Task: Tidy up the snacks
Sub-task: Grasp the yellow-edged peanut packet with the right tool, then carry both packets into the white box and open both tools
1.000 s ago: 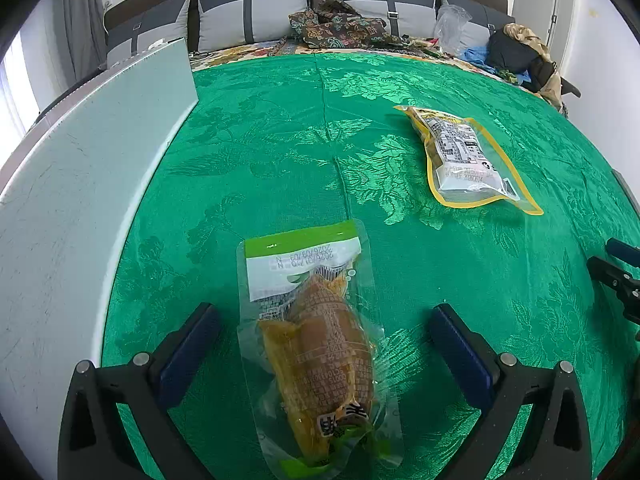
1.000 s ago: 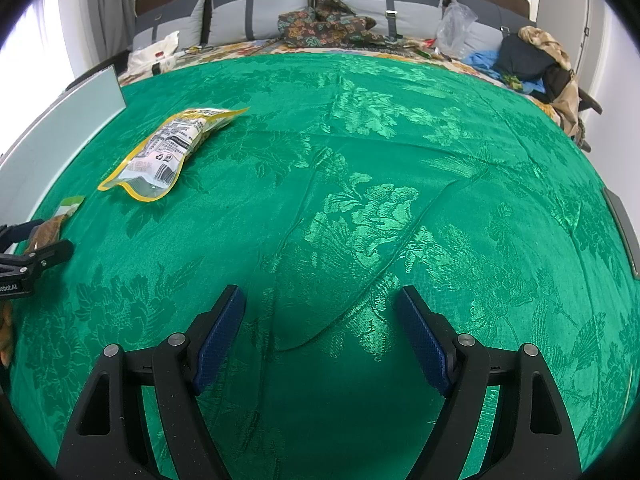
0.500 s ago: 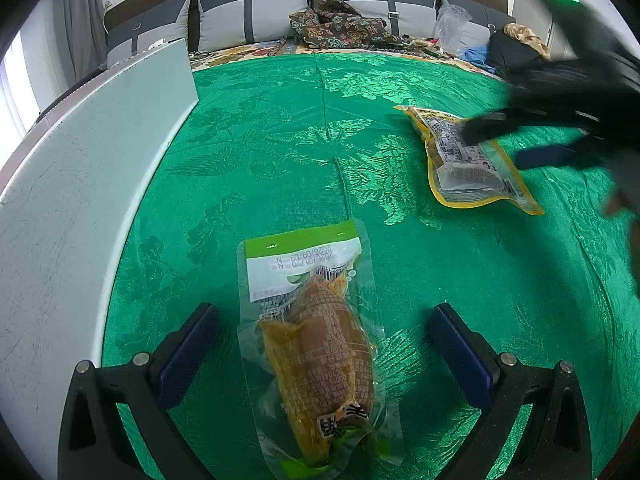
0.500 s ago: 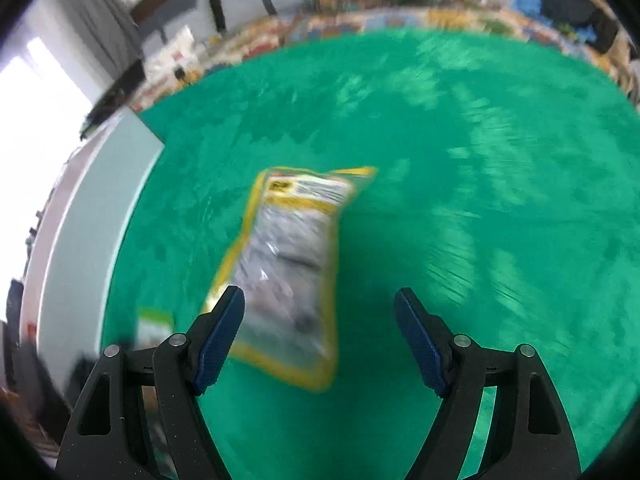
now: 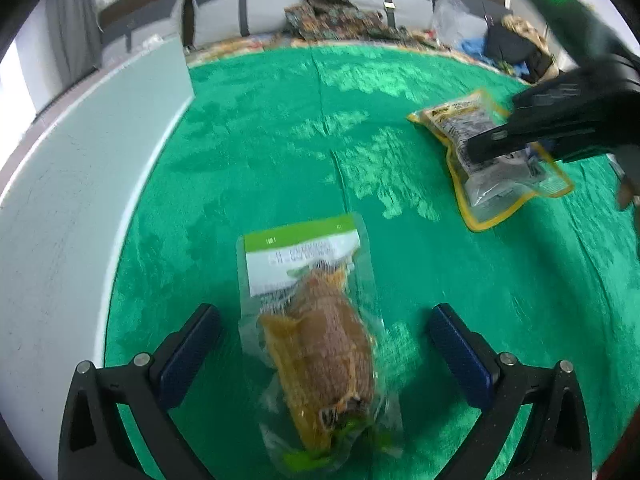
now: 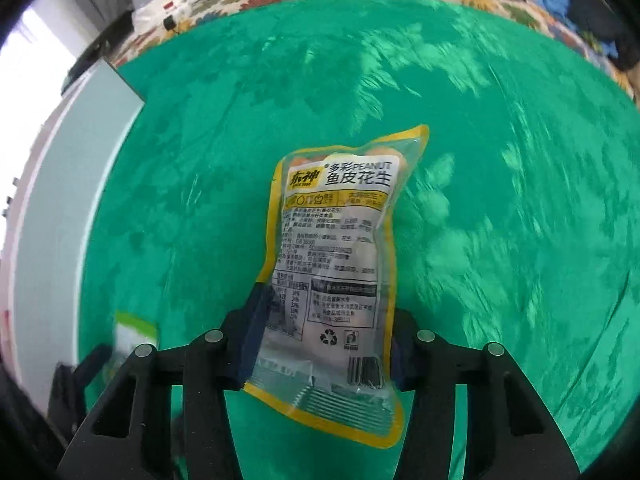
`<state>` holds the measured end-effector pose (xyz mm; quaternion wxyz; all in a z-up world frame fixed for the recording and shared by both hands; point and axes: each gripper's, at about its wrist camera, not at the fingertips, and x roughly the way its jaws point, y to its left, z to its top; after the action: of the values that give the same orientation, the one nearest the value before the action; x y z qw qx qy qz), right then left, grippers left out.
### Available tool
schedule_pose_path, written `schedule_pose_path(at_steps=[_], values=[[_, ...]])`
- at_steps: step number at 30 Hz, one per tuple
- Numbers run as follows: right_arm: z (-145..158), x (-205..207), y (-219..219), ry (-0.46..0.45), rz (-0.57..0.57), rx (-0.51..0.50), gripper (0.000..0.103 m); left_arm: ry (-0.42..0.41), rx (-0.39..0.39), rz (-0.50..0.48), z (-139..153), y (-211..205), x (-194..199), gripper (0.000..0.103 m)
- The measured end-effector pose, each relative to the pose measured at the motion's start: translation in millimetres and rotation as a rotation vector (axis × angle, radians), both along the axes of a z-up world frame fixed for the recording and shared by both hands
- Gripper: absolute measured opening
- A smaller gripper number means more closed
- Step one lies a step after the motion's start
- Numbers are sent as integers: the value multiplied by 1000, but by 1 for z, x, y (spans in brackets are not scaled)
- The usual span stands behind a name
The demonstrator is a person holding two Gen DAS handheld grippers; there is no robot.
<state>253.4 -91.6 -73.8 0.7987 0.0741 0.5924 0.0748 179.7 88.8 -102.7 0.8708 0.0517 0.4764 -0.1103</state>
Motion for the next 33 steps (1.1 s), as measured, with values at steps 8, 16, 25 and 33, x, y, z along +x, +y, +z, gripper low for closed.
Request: schedule_pose_path(at_steps=[8,16,25,33], values=[[31,-58,-60,-39,-25,178,26,34,-92,0,10,20,-17,58],[13,-100,-101,-35,-62,198,44,59,-192,58,13,28,-45,58],[15,-83,-73,16,-110,-44,76,48,-178,86,12,22,-53,59],[-11,-66,-18,-23,20,-207,84,59,-210,87,26,26,-58,59]])
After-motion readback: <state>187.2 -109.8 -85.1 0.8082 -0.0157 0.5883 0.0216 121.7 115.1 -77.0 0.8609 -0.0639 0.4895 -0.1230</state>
